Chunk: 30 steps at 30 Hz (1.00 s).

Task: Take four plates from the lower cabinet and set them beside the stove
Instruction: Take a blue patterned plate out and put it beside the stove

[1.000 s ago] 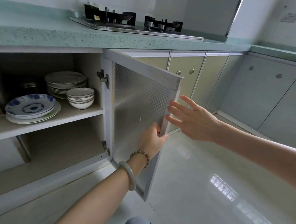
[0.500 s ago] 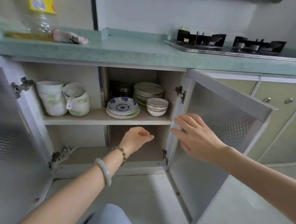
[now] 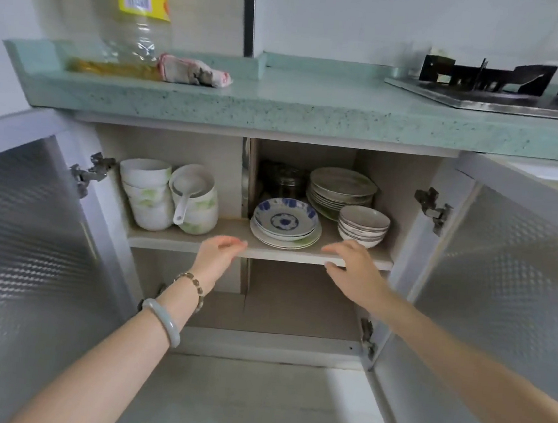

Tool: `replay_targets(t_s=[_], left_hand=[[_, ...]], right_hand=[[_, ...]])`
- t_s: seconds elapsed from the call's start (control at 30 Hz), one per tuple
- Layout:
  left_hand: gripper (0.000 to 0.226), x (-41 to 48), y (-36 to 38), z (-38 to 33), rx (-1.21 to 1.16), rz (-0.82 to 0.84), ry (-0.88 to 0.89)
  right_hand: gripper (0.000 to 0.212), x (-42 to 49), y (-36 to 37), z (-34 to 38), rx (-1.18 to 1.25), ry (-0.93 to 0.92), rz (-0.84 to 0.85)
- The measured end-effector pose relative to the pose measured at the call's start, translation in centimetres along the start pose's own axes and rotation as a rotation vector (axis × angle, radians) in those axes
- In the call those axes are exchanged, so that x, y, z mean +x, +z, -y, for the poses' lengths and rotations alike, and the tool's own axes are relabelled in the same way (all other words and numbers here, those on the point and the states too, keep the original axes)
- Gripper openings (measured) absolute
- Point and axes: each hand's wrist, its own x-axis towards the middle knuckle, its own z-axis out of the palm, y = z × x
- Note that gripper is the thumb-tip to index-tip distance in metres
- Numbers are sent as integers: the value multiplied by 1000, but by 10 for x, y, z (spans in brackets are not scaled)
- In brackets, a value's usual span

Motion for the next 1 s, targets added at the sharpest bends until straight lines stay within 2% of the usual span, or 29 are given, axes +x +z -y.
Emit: replay_targets(t_s=[0.17,0.4,0.5,0.63,0.87,1.0], left_hand=[[28,75,7,5,-31,21,-19],[22,161,40,13,170,63,27],[32,180,51,15,323,17,61],[24,190,61,21,434,53,112],[19,196,67,31,302,-5,141],[18,193,62,30,162,-41,170]], right_hand=[[30,76,23,-12,204,265,-40],[24,164,68,-50,301,524,-19],[32,181,83,-55,262,569,-11],[42,193,96,-64,211,609,29],[33,196,100,-67,173,650,-27],[32,193,97,-64,279,664,-41]])
